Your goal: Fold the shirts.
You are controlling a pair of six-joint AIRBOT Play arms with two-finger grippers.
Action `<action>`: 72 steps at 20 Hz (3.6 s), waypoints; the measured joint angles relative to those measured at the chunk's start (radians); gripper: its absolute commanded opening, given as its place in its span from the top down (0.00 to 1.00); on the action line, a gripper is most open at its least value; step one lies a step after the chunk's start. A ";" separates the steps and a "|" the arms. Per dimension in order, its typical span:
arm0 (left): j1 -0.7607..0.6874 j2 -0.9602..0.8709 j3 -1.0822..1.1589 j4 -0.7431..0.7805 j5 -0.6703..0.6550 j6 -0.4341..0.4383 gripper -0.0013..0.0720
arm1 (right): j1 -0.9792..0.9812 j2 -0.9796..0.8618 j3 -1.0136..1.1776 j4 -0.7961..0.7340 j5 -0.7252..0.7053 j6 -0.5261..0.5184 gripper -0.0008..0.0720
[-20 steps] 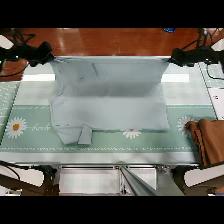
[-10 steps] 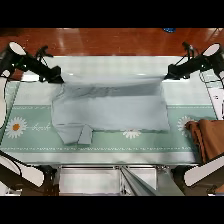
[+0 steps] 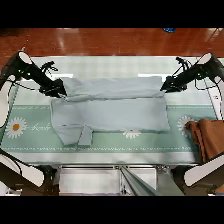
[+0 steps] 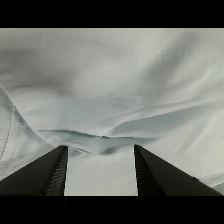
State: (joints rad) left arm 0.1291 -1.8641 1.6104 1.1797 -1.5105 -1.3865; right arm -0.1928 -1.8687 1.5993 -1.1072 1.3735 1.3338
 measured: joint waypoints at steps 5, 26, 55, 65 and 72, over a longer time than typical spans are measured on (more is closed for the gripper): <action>0.080 0.113 -0.101 0.044 -0.093 -0.023 0.29 | -0.069 0.130 -0.130 -0.091 0.071 0.054 0.42; 0.297 0.678 -1.212 -0.394 0.425 0.141 0.96 | -0.304 0.693 -0.999 0.349 -0.246 -0.171 0.42; 0.225 0.587 -0.741 -0.454 0.349 0.157 0.96 | -0.190 0.455 -0.637 0.372 -0.177 -0.191 0.96; 0.076 0.125 -0.137 -0.462 0.351 0.001 0.96 | -0.106 0.118 -0.196 0.404 -0.263 -0.107 0.96; 0.070 -0.031 -0.026 -0.455 0.290 -0.034 0.29 | -0.113 0.002 -0.090 0.460 -0.309 -0.092 0.42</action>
State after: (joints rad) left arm 0.1989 -1.8946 1.5845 0.7250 -1.2209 -1.4204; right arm -0.3058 -1.8668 1.5093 -0.6472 1.0645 1.2423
